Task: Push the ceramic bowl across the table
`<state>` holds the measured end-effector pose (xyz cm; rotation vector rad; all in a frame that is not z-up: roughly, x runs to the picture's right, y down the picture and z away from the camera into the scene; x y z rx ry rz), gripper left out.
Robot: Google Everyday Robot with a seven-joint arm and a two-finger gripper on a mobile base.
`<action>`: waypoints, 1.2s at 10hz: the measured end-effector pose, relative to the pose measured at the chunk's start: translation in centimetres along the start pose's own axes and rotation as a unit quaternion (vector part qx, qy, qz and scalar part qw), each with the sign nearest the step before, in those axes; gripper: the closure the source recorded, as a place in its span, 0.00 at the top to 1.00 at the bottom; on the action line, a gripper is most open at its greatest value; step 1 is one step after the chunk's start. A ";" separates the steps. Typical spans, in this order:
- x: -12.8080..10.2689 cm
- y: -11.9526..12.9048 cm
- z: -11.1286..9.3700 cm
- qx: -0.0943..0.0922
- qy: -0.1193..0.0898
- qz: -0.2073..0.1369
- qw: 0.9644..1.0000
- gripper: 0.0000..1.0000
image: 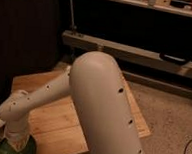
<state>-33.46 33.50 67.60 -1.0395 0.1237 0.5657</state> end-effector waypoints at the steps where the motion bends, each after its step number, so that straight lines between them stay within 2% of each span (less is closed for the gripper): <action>1: 0.6 -0.5 0.7 0.006 0.004 0.002 1.000 0.12; 2: 0.9 -0.9 0.9 0.012 0.007 0.004 1.000 0.12; 4: 1.9 -3.1 0.4 0.063 0.025 0.020 0.998 0.12; 5: 2.3 -4.3 0.1 0.075 0.033 0.027 0.996 0.12; 6: 2.7 -6.7 -0.2 0.093 0.047 0.039 0.994 0.12; 9: 1.9 -8.7 1.2 0.104 0.070 0.037 0.991 0.12; 12: 1.2 -9.4 1.2 0.107 0.066 0.035 0.991 0.12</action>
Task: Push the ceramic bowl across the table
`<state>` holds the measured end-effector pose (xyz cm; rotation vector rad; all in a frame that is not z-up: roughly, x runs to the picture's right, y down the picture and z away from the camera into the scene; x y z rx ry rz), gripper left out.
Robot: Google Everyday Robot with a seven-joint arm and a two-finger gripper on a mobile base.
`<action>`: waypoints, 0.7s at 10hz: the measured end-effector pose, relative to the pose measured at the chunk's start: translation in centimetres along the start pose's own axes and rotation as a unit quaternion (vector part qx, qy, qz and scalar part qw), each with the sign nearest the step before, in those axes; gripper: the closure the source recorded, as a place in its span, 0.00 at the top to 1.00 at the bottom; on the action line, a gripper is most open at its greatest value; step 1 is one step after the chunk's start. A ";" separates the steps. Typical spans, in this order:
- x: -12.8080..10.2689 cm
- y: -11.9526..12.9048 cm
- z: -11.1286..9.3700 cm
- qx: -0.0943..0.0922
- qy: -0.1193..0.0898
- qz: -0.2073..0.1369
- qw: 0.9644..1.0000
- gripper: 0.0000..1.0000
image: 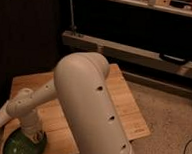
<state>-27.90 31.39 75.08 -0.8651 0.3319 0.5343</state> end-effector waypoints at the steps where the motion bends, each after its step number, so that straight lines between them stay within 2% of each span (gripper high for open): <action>1: 0.0 -0.1 -0.2 0.000 -0.001 0.001 1.000 0.12; 4: 0.2 -0.6 -0.2 0.002 -0.001 0.004 1.000 0.12; 6: 0.6 -2.9 -0.3 0.005 -0.006 0.016 1.000 0.12; 7: 0.7 -3.1 -0.4 0.007 -0.005 0.017 1.000 0.12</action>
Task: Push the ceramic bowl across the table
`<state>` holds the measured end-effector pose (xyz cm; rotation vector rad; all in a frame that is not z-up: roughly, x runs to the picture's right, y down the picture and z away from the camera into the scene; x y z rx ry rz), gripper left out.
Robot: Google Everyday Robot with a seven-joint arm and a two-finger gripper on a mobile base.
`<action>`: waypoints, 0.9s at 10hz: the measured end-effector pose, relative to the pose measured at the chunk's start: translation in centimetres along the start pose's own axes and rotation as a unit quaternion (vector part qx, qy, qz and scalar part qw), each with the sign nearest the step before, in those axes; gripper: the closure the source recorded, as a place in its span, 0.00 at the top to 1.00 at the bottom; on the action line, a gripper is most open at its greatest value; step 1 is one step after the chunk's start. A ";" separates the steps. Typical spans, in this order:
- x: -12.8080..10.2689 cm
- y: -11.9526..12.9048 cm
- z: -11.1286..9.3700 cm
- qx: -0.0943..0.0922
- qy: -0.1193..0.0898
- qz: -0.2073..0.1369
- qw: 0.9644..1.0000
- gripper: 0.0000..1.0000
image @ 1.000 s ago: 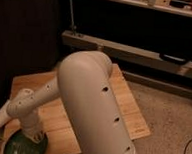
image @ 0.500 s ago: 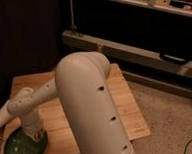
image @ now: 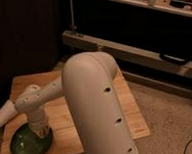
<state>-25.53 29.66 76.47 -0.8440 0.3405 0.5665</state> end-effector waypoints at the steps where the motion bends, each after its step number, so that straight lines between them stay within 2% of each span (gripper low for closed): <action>1: 0.0 -0.1 -0.1 0.001 0.001 0.001 1.000 0.12; 4: 0.0 -0.1 -0.1 -0.001 0.000 0.002 1.000 0.12; 6: 0.3 -1.3 -0.3 -0.005 -0.010 0.010 1.000 0.12; 9: 0.9 -8.2 -2.0 -0.014 -0.042 0.026 0.999 0.12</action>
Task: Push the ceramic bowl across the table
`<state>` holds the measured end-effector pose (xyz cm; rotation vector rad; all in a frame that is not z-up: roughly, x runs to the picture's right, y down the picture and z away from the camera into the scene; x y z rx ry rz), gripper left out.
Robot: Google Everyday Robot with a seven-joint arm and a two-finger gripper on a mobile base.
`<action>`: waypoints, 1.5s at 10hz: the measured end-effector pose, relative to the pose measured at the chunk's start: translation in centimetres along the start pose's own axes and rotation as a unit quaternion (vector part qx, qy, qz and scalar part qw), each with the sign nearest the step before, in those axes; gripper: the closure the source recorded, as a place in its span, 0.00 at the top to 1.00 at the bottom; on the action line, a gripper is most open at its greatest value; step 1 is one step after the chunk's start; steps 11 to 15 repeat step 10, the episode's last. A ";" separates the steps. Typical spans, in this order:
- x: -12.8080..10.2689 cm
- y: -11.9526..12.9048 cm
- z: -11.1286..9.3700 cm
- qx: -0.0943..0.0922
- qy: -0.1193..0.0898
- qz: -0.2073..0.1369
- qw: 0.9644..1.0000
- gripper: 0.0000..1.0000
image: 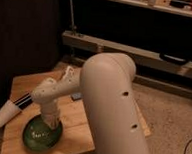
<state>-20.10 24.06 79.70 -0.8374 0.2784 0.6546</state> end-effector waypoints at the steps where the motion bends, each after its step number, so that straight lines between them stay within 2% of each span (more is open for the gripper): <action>1: -0.3 -2.7 -0.9 -0.003 -0.012 0.005 1.000 0.12; 3: -0.7 -7.2 -2.2 -0.003 -0.024 0.013 1.000 0.12; 4: -0.8 -8.3 -2.4 -0.002 -0.025 0.016 1.000 0.12; 5: -0.7 -12.3 -2.7 0.007 -0.020 0.025 0.999 0.12; 7: -0.6 -17.3 -3.3 0.025 -0.011 0.038 0.999 0.12; 10: -0.3 -25.0 -4.3 0.068 0.011 0.057 0.996 0.12; 15: -0.3 -25.0 -4.3 0.068 0.011 0.057 0.996 0.12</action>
